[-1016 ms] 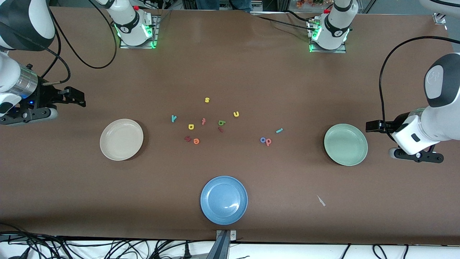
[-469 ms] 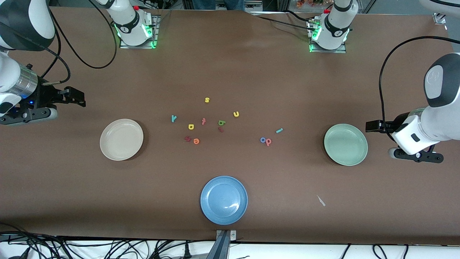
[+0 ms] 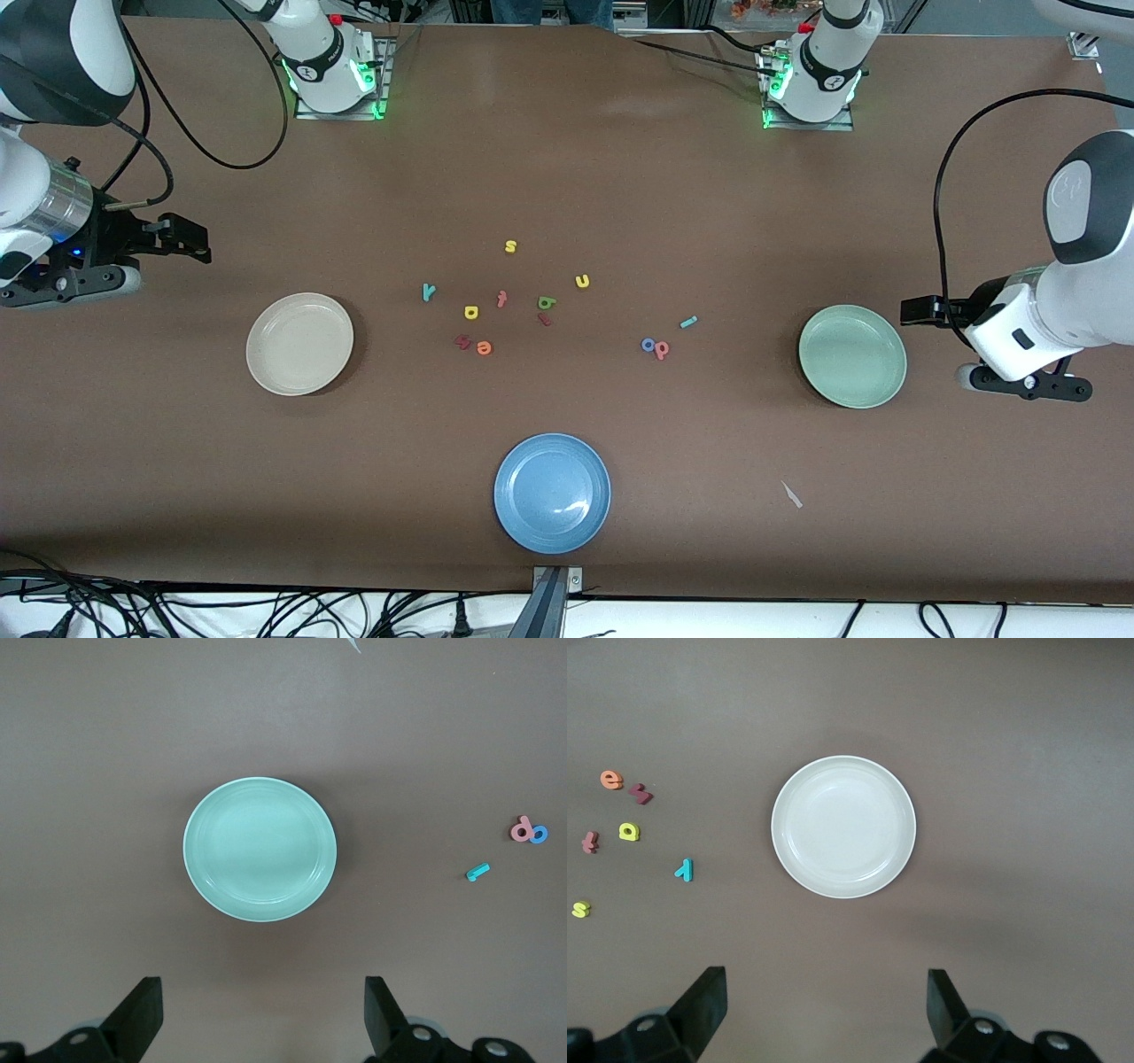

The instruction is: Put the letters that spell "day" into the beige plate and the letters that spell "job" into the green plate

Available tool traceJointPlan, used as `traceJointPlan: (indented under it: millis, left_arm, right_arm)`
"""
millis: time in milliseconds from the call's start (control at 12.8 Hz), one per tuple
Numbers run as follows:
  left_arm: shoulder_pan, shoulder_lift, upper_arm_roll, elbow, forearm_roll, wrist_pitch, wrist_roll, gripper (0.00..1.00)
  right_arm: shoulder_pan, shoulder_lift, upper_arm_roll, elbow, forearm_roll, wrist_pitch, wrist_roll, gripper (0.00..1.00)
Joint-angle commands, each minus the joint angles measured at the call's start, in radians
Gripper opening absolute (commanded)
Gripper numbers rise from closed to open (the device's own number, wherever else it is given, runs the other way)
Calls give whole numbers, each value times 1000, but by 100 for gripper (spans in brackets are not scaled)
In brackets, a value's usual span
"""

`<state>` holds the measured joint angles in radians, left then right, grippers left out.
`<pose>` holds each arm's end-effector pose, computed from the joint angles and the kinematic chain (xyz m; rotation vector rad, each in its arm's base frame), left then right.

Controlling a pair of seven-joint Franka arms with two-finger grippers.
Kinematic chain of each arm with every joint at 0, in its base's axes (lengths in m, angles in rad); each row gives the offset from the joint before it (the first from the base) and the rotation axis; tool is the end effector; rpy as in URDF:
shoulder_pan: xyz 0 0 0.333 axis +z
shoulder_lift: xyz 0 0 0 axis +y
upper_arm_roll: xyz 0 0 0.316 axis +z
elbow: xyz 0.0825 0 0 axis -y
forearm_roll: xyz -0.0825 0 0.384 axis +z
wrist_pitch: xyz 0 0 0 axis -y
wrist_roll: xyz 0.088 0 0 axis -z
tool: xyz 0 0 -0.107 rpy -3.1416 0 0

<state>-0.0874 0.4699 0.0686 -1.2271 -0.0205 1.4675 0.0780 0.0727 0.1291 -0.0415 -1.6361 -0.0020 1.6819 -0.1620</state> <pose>0.6688 -0.0247 0.4872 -3.1127 0.1564 0.3580 0.5936 0.0196 0.5286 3.1223 0.3032 -0.1310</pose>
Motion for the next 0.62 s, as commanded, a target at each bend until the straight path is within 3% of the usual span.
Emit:
traceJointPlan:
  millis: [0,547]
  left_arm:
    - [-6,-11,2,0,16,-9,-3,100]
    - [-5,-11,2,0,16,-9,-3,100]
  right_arm:
    - [-5,-9,0,9,20,-19,-1,100]
    - [-7,-8,-1,2,34,-21,-4,100]
